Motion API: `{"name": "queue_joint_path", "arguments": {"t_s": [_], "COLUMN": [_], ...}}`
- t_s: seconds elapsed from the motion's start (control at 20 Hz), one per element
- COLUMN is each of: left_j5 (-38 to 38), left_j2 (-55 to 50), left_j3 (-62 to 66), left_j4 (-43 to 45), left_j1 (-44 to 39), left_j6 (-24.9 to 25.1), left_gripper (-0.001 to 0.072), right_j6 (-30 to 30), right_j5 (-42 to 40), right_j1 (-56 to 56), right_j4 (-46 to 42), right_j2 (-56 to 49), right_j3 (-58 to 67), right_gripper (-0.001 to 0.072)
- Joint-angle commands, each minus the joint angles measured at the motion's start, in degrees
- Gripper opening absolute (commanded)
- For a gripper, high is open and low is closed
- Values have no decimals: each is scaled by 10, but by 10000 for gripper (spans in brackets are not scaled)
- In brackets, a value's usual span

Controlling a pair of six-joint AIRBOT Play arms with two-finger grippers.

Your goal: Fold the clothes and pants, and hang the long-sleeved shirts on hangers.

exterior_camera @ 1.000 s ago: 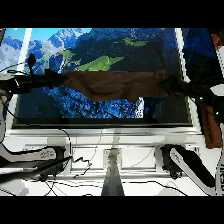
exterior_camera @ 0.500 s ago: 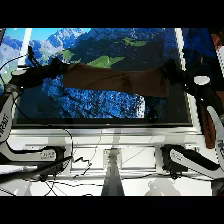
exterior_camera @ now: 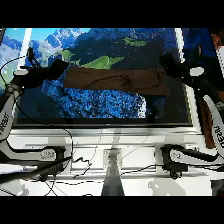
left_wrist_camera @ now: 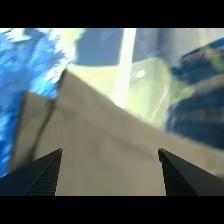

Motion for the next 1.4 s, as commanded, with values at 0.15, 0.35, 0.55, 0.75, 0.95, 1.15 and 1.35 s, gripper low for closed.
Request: {"name": "queue_joint_path", "arguments": {"t_s": [0.15,0.35,0.55,0.75,0.95,1.15,1.35], "left_j5": [-71,-102,-79,-160,-316,-351,-345], "left_j2": [-19,-81,-109,-77,28,153,227], "left_j3": [5,40,89,169,213,213,213], "left_j4": [274,246,244,244,243,242,246], "left_j1": [29,-1,-62,-74,-68,-67,-67], "left_j6": [-120,-122,-120,-121,-121,-121,-120], "left_gripper": [708,707,217,14,15,16,15], "right_j6": [-3,-10,-11,-8,46,68,130], "right_j5": [109,224,203,144,111,129,143], "right_j1": [-17,-10,46,139,237,340,441], "right_j4": [-136,-144,-130,-132,-127,-81,-44], "right_j2": [-12,-70,-105,-114,-141,-212,-292], "right_j3": [53,114,148,148,157,237,336], "right_gripper": [528,438,403,17,16,16,16]}}
